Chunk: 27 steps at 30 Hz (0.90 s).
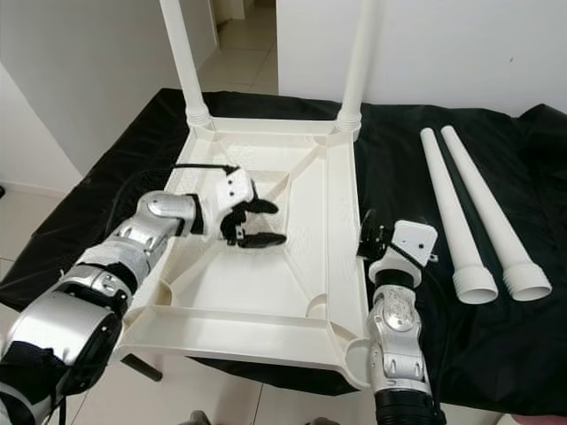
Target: Building children table
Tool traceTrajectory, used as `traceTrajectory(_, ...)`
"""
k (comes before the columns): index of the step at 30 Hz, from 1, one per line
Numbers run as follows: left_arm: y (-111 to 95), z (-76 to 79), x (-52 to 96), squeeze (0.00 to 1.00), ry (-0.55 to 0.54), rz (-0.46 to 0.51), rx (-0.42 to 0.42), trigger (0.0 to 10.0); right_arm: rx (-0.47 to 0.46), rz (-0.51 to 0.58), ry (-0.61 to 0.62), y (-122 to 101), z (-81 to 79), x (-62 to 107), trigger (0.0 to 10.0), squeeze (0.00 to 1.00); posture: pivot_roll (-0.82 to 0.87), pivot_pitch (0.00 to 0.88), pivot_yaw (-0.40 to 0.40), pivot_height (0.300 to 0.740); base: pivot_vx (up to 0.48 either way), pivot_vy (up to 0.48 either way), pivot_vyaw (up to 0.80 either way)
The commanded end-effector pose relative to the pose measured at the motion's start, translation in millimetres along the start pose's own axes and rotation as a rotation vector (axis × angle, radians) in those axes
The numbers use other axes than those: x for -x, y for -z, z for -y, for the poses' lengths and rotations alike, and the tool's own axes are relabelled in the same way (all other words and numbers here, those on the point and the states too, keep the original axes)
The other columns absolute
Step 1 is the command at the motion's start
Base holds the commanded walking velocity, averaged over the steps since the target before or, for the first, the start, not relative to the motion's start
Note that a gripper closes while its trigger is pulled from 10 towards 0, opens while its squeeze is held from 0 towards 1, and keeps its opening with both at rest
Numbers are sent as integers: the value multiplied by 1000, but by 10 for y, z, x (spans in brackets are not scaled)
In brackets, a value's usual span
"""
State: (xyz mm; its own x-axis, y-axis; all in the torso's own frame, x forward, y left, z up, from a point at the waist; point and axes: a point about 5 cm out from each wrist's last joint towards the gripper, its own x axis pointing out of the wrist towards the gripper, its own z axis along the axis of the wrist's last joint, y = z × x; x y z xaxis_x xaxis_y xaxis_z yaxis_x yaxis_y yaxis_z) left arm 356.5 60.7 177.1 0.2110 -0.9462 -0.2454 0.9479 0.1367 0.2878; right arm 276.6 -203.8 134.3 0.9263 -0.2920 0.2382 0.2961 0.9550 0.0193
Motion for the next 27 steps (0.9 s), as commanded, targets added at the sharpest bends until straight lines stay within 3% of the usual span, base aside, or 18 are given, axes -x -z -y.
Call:
traceTrajectory(1, -32, -44, 81, 0, -45, 19, 4, 10000, -12, 6, 9, -23, 19, -10, 10000, 0, -118, 21, 62, 740, 0, 0, 0)
traceTrajectory(2, -170, -82, 181, 0, -109, 87, -2, 10000, -11, 11, 29, -42, 77, -31, 10000, 714, -108, 17, 51, 740, 0, 0, 0)
traceTrajectory(6, -234, -88, 220, 0, -138, 116, -5, 10000, -8, 13, 47, -51, 112, -38, 10000, 714, -107, 17, 49, 740, 0, 0, 0)
traceTrajectory(7, -270, -101, 258, 0, -178, 135, -12, 10000, 0, 15, 73, -61, 164, -43, 10000, 1000, -105, 14, 45, 740, 0, 0, 0)
traceTrajectory(9, -270, -101, 258, 0, -178, 135, -12, 10000, 0, 15, 73, -61, 164, -43, 10000, 1000, -105, 14, 45, 740, 0, 0, 0)
traceTrajectory(12, -309, -135, 378, 0, -297, 164, -19, 10000, 44, 6, 137, -71, 303, -54, 10000, 1000, -111, 5, 40, 740, 0, 0, 0)
traceTrajectory(13, -319, -150, 443, 0, -360, 175, -19, 10000, 71, -2, 167, -74, 374, -59, 10000, 0, -113, 1, 38, 740, 0, 0, 0)
traceTrajectory(18, -361, -97, 506, 0, -432, 210, -9, 10000, 114, -14, 210, -96, 525, -51, 10000, 0, -109, 0, 23, 740, 0, 0, 0)
traceTrajectory(20, -375, 4, 487, 0, -428, 215, -14, 10000, 134, -25, 221, -112, 607, -34, 10000, 0, -112, 0, 19, 740, 0, 0, 0)
traceTrajectory(27, -429, 133, 444, 0, -415, 219, -10, 10000, 143, -35, 227, -162, 723, 1, 10000, 0, -113, 0, 5, 740, 0, 0, 0)
